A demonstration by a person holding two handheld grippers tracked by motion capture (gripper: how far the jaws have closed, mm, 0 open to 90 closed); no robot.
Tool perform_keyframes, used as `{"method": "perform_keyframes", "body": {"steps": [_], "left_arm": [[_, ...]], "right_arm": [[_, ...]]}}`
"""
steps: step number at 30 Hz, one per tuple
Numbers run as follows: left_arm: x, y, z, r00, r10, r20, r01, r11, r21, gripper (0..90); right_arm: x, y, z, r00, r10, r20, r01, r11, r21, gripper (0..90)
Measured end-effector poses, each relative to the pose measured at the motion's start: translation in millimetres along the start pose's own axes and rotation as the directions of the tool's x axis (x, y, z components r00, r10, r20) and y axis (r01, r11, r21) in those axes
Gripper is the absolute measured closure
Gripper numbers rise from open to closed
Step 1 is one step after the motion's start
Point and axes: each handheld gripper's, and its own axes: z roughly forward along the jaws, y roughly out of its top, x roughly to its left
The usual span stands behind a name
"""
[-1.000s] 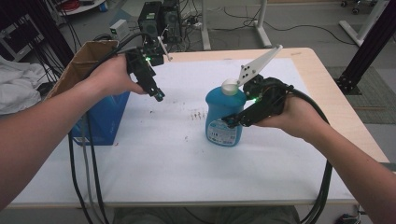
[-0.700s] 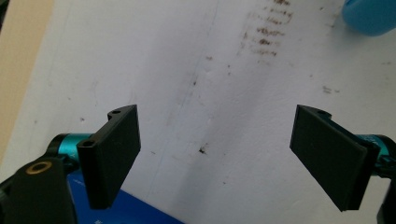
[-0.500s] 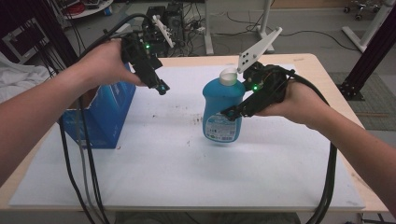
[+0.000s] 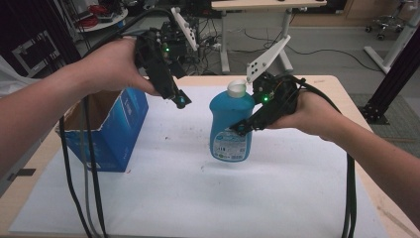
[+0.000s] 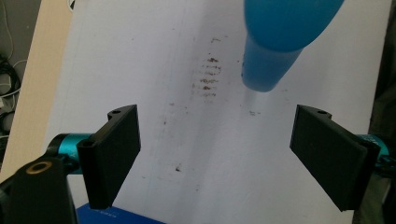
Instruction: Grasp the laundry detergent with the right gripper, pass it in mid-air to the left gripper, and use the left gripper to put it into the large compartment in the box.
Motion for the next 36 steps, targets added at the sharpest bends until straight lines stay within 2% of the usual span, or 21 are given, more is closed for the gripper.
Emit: {"method": "perform_keyframes", "body": {"steps": [7, 13, 26, 32, 36], "left_arm": [[-1.8, 10.6, -8.8, 0.9995, 0.022, 0.023, -0.022, 0.9996, -0.015, 16.3], [-6.0, 20.6, -14.0, 0.9968, 0.058, 0.054, -0.057, 0.9980, -0.026, 16.3], [-15.9, 41.2, -4.2, 0.9895, 0.083, 0.118, -0.083, 0.9965, -0.008, 16.3], [-18.1, 44.5, -1.9, 0.9898, 0.078, 0.120, -0.078, 0.9970, -0.005, 16.3], [-20.4, 46.5, 0.9, 0.9879, 0.077, 0.135, -0.078, 0.9970, 0.001, 16.3]], "right_arm": [[-3.7, 11.1, 1.6, 0.9996, -0.023, -0.017, 0.023, 0.9997, 0.008, 47.4], [-5.4, 19.0, 3.3, 0.9988, -0.032, -0.036, 0.032, 0.9995, 0.005, 47.5], [3.9, 38.4, 6.3, 0.9948, -0.095, -0.036, 0.096, 0.9954, 0.006, 47.7], [7.3, 43.8, 3.8, 0.9934, -0.111, -0.030, 0.111, 0.9937, 0.013, 47.8], [9.9, 47.5, 1.7, 0.9913, -0.130, -0.024, 0.130, 0.9914, 0.016, 47.7]]}}
